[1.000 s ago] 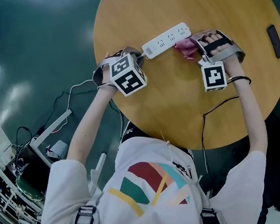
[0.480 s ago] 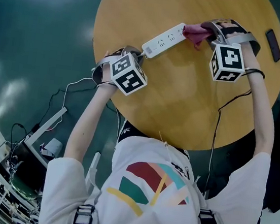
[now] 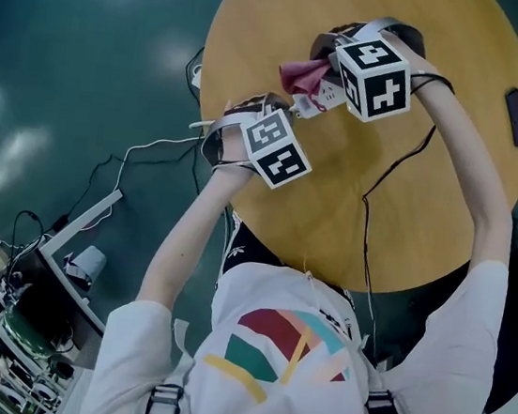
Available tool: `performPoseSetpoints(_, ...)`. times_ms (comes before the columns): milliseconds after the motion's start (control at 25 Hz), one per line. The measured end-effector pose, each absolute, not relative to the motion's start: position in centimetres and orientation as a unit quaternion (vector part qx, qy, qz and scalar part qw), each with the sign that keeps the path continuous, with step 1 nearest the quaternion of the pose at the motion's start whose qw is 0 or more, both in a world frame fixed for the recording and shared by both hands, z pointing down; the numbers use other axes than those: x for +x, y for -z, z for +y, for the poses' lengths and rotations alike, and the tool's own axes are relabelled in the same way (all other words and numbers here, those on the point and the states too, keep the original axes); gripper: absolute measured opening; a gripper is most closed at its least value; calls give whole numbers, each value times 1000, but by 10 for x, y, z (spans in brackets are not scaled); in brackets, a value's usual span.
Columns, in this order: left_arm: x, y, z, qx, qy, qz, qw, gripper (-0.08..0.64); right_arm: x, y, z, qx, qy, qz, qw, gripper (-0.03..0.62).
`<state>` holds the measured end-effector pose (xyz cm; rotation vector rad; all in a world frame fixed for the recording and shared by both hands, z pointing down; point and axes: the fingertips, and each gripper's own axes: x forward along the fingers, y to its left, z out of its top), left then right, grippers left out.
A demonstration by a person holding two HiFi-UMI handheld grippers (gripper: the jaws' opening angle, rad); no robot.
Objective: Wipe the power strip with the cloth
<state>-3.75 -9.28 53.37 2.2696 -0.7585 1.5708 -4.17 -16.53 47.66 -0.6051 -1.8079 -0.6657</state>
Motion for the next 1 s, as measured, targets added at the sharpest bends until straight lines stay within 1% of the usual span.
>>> performPoseSetpoints(280,-41,-536,-93,791,-523,-283,145,74,-73,-494,-141,-327,239,-730,551,38)
performPoseSetpoints(680,-40,-535,-93,788,-526,-283,148,74,-63,-502,-123,-392,215,-697,561,38)
performPoseSetpoints(1000,-42,-538,-93,785,-529,-286,150,74,-42,-504,-138,-392,220,-686,572,38)
